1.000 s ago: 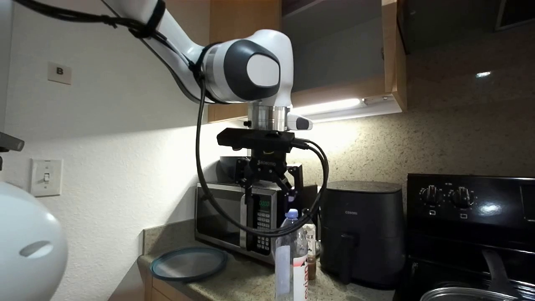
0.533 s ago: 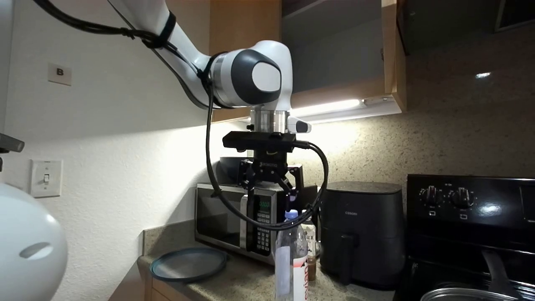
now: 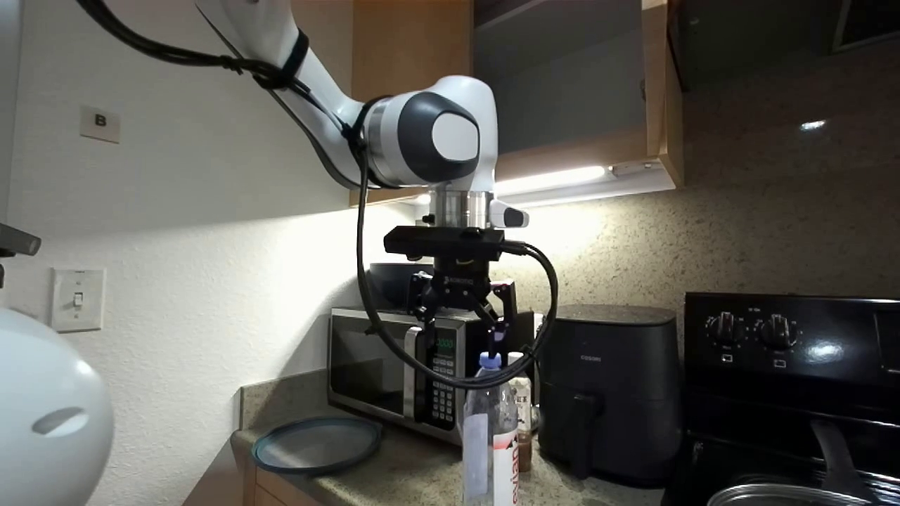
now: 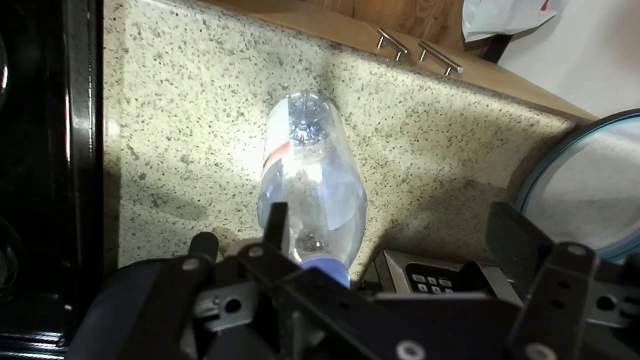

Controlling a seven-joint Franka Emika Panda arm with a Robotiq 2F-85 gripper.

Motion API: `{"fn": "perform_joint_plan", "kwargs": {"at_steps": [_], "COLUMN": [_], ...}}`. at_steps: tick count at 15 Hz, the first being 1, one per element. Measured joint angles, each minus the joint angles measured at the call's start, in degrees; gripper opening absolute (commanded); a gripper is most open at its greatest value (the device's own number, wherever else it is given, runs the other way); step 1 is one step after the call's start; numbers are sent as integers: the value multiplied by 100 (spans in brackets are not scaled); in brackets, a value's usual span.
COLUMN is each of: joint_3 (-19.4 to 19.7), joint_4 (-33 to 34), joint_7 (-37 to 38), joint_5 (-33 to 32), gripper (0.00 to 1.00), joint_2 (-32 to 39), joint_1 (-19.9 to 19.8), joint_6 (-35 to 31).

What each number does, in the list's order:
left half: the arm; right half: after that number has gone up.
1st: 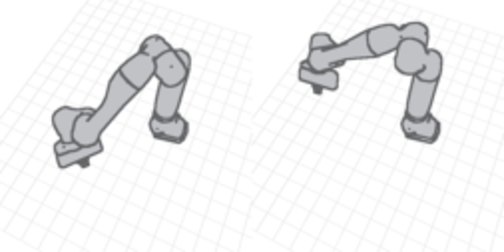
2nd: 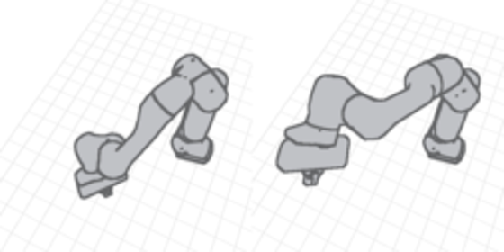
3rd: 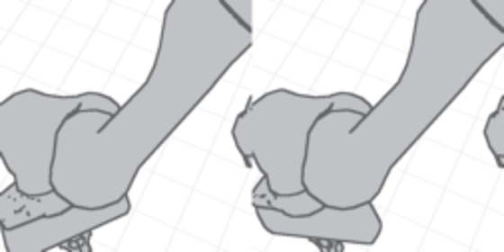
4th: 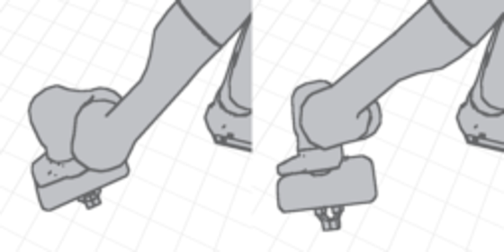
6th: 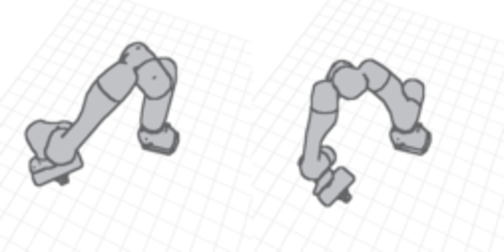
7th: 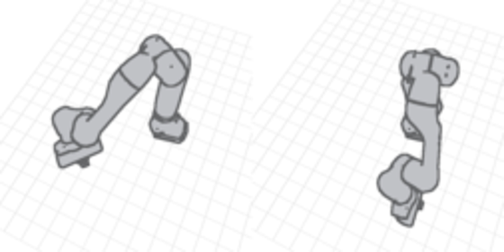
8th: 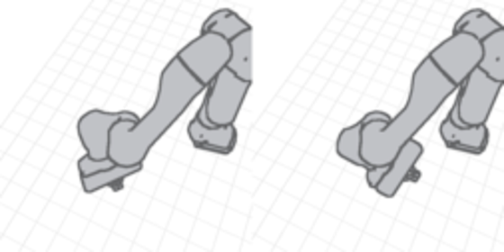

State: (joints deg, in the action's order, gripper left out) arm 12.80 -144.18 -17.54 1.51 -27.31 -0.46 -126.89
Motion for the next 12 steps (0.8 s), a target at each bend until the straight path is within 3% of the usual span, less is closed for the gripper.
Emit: {"fn": "perform_joint_plan", "kwargs": {"at_steps": [12], "joint_3": [-2], "joint_4": [1102], "joint_7": [-801], "joint_5": [17], "gripper": [100], "joint_2": [1227], "joint_1": [5], "joint_6": [320]}}
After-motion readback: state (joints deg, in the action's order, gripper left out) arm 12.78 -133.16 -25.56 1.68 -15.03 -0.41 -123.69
